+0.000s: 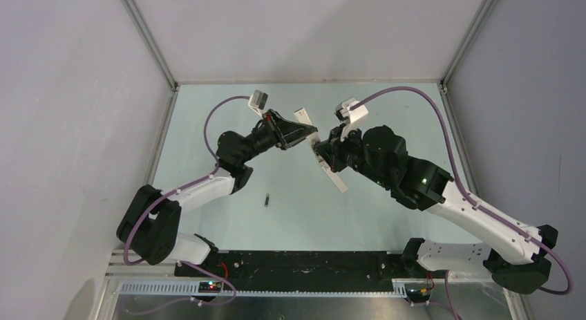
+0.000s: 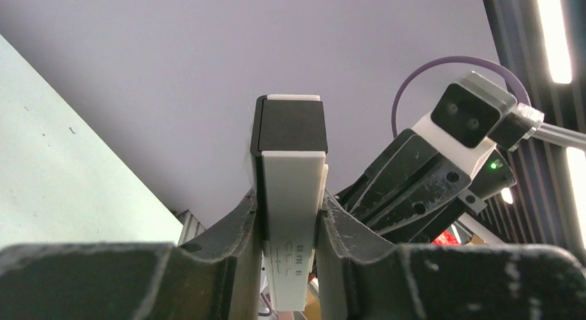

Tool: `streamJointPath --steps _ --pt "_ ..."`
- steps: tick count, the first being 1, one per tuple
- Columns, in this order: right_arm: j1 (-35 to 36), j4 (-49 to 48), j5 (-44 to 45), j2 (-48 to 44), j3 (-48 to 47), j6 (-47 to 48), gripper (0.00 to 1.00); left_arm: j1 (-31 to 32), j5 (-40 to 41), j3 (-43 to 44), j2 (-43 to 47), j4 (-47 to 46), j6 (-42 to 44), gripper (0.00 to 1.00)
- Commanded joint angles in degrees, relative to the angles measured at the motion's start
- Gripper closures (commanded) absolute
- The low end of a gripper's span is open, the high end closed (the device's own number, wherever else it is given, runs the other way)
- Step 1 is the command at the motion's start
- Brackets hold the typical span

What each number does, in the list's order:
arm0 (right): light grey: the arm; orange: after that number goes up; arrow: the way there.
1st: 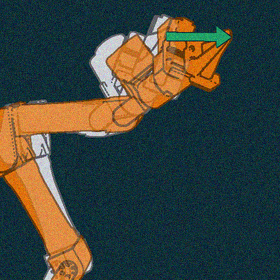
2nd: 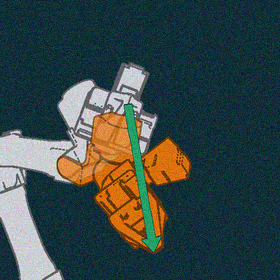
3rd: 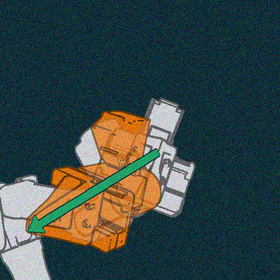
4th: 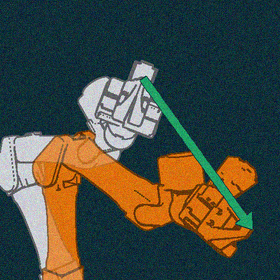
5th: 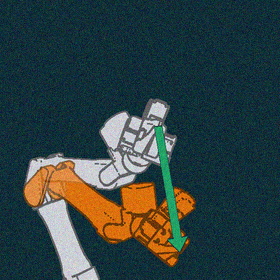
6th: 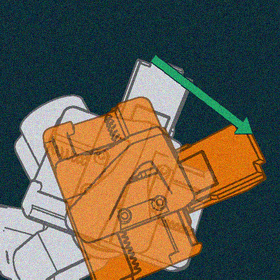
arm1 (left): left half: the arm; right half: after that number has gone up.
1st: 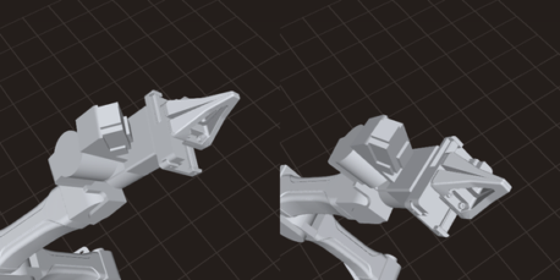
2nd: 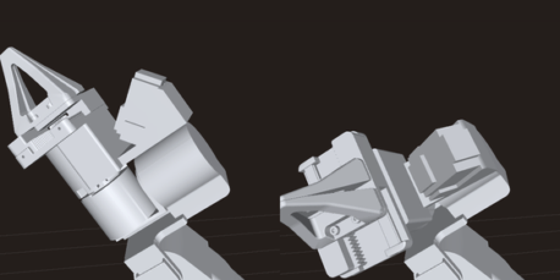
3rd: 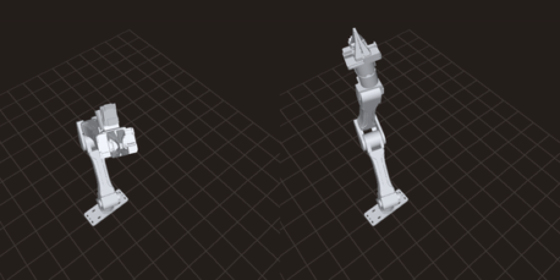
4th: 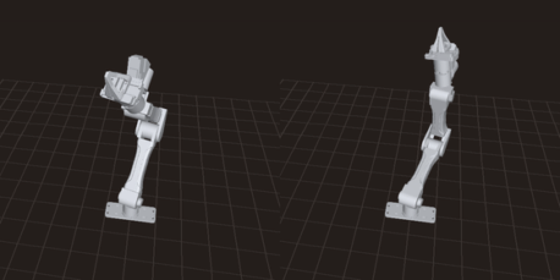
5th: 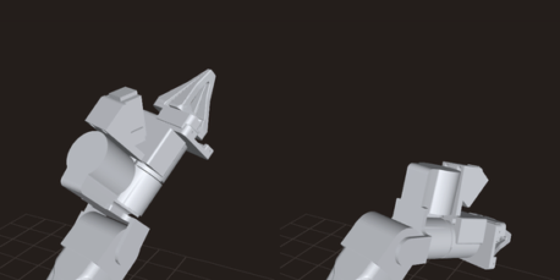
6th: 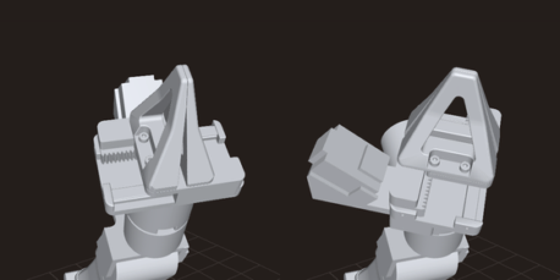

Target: Load the batteries into the remote control

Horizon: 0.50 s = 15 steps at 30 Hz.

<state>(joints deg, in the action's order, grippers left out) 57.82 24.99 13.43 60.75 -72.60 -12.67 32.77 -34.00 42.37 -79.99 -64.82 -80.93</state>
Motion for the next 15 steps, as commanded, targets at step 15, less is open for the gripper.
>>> streamJointPath --steps 15 --pt "0.78 5.25 0.93 2.23 -1.53 2.21 1.0 0.4 3.67 1.55 3.28 4.52 2.02 1.0"
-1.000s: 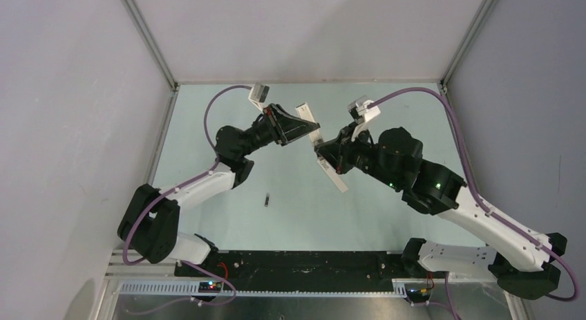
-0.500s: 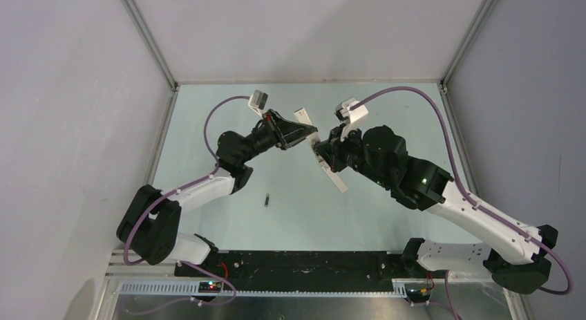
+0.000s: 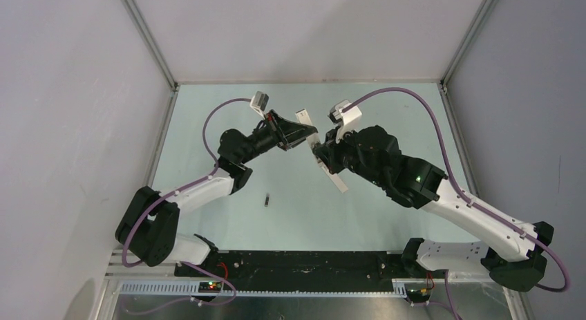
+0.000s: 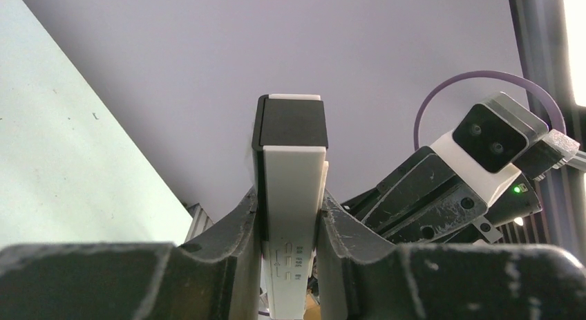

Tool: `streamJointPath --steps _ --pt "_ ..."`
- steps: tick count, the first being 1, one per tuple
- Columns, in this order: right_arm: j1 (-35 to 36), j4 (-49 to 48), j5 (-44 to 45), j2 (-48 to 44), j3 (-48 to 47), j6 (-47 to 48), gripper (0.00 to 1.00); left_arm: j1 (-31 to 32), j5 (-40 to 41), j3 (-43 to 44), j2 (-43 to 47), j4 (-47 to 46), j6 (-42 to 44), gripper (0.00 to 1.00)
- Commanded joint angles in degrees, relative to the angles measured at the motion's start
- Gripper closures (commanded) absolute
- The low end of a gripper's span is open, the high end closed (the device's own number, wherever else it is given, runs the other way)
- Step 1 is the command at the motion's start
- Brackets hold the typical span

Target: Load the batteries into the remote control

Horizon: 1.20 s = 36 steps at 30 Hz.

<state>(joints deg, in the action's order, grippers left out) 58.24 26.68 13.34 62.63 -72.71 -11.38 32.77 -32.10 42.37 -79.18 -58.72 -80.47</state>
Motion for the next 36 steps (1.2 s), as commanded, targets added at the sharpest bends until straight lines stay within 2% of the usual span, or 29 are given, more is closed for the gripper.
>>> streamJointPath --steps 1,6,11,16,24,31,33,36 --pt "0.37 3.87 0.88 0.31 -1.4 0.7 1.0 0.33 1.82 1.61 2.5 -1.53 1.85 1.0" --pt "0.38 5.41 1.23 0.15 -1.46 0.09 0.99 0.37 1.99 1.81 2.47 -1.2 2.49 1.0" --pt "0.34 3.99 3.97 0.82 -1.42 -1.2 0.89 0.44 1.2 1.97 2.41 -1.13 2.49 1.0" --pt "0.37 2.9 5.82 0.99 -1.64 -1.75 0.85 0.46 0.47 1.23 2.82 -0.55 2.86 1.0" --pt "0.27 2.64 4.26 0.13 -2.26 -1.87 0.77 0.49 0.43 1.25 2.34 0.22 3.57 1.0" --pt "-1.63 2.37 -0.17 -1.25 -2.49 -3.38 0.74 0.45 0.34 1.36 1.87 0.35 3.96 1.0" --pt "-2.75 2.65 -0.83 -1.99 -2.48 -4.03 0.71 0.45 0.29 1.33 1.78 0.43 4.17 1.0" --pt "-3.09 2.57 -0.42 -3.82 -2.47 -4.49 0.55 0.47 0.21 1.23 1.83 0.6 4.39 1.0"
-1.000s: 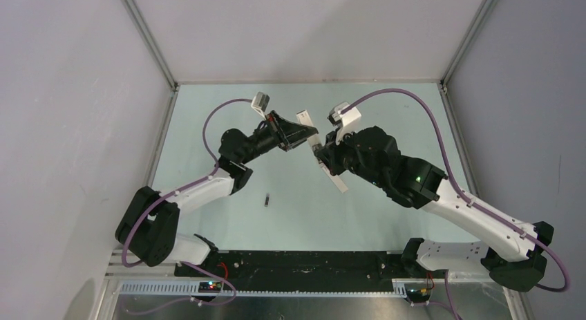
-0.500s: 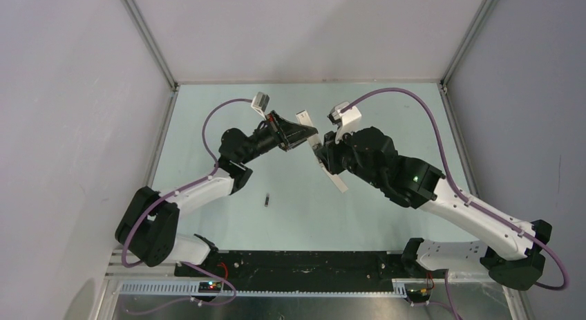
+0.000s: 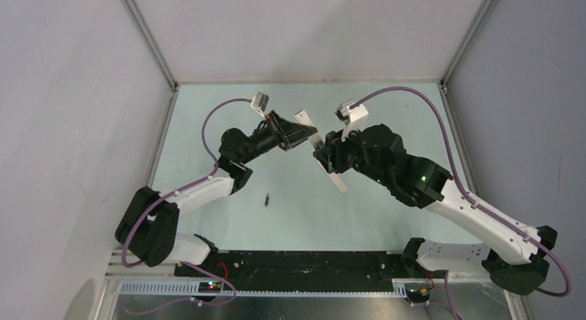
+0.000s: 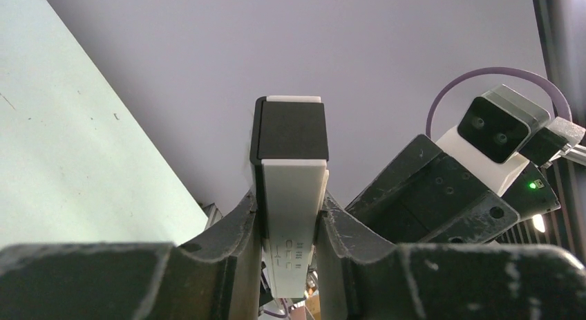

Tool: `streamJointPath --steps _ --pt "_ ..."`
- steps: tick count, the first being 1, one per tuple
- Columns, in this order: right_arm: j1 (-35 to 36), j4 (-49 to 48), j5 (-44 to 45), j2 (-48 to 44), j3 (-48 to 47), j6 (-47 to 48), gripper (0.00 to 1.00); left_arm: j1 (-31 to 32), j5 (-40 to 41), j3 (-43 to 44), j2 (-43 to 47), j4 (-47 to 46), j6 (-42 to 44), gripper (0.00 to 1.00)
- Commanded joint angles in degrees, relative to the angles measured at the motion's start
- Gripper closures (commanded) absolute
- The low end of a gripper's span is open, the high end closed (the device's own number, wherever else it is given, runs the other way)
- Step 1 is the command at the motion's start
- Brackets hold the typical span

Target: Load the batteries into the remote control

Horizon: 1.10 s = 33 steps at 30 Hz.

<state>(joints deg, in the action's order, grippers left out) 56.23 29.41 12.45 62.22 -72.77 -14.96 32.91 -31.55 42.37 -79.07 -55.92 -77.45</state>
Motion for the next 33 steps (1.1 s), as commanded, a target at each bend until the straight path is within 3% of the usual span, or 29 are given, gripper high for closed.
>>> streamJointPath --steps 1,10,13,17,25,33 --pt "-1.31 -0.21 0.52 -3.76 -2.39 -1.09 0.51 0.32 -0.31 1.18 1.72 -2.14 1.4 1.0" --pt "-4.41 1.05 0.13 -7.54 -3.31 -7.83 0.37 0.29 0.4 0.91 2.09 -1.76 2.05 1.0" --pt "-5.87 4.22 5.22 -8.97 -2.72 -14.37 0.16 0.32 1.06 1.01 2.42 -1.74 1.96 1.0" --pt "-6.94 4.79 4.51 -9.25 -1.42 -22.01 0.05 0.39 1.76 1.15 2.81 -1.64 1.56 1.0" --pt "-7.04 2.56 4.51 -8.25 4.56 -46.46 0.01 0.35 1.7 0.73 3.3 -1.55 2.47 1.0" --pt "-5.97 -1.35 0.68 -6.23 6.33 -54.82 0.0 0.32 1.61 0.59 4.03 -0.33 5.09 1.0"
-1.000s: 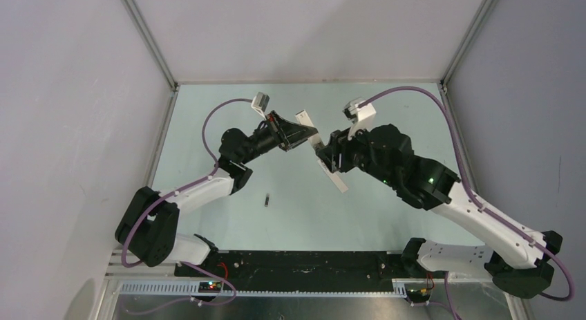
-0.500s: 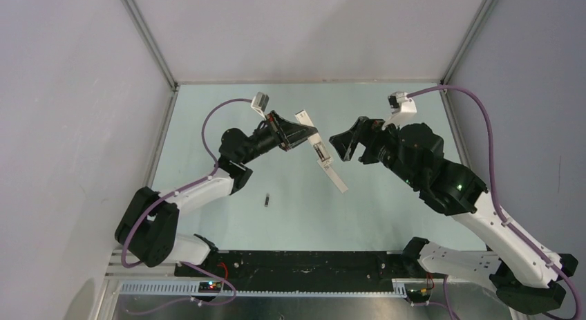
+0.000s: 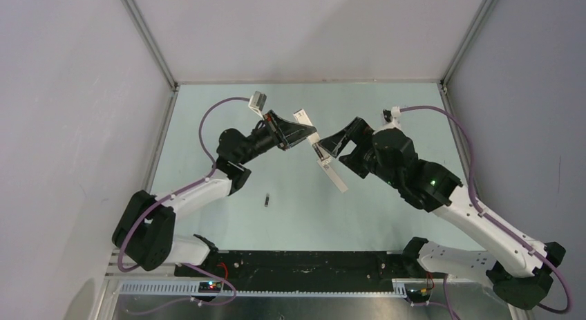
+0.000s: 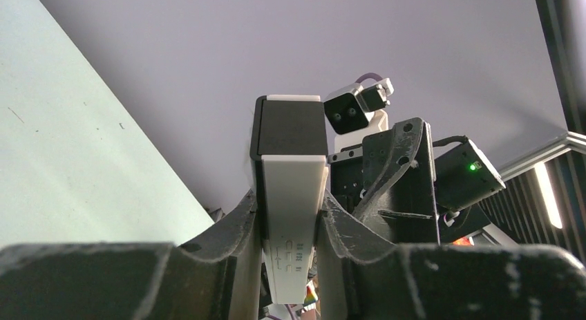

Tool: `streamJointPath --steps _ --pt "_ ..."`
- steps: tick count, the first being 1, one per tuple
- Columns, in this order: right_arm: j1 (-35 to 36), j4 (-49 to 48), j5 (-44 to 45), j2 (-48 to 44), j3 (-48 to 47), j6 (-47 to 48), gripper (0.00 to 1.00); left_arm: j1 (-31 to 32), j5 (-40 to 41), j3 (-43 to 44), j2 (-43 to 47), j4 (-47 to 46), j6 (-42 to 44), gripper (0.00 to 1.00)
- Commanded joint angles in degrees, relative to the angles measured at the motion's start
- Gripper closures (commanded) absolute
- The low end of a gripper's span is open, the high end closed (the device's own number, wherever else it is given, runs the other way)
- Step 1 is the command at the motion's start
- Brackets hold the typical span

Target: Load the batteries into the remote control

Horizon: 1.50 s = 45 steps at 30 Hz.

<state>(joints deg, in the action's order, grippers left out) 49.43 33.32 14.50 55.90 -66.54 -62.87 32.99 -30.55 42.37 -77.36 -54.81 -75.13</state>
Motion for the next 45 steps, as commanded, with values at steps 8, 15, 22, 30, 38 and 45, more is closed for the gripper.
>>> streamJointPath --steps 8,15,22,30,38,45 --pt "1.63 -7.93 -2.53 2.28 0.17 -8.85 0.0 0.25 0.9 0.16 3.09 -0.73 3.4 1.0" --pt "1.28 -8.7 -4.8 4.45 0.18 -10.25 0.02 0.18 1.35 0.01 3.78 0.05 3.97 1.0" --pt "0.56 -10.3 -5.27 4.13 1.36 -10.69 0.17 0.21 1.19 0.2 3.91 0.64 4.26 1.0" --pt "-0.53 -12.72 -7.14 3.55 2.94 -11.07 0.23 0.24 1.16 -0.01 4.04 1.0 4.53 1.0" --pt "-1.25 -14.79 -9.01 3.29 4.13 -11.01 0.29 0.18 1.69 -0.32 4.52 1.29 4.66 1.0" --pt "-1.21 -16.32 -9.19 2.67 5.14 -10.04 0.35 0.23 2.35 -0.26 4.88 1.61 4.52 1.0"
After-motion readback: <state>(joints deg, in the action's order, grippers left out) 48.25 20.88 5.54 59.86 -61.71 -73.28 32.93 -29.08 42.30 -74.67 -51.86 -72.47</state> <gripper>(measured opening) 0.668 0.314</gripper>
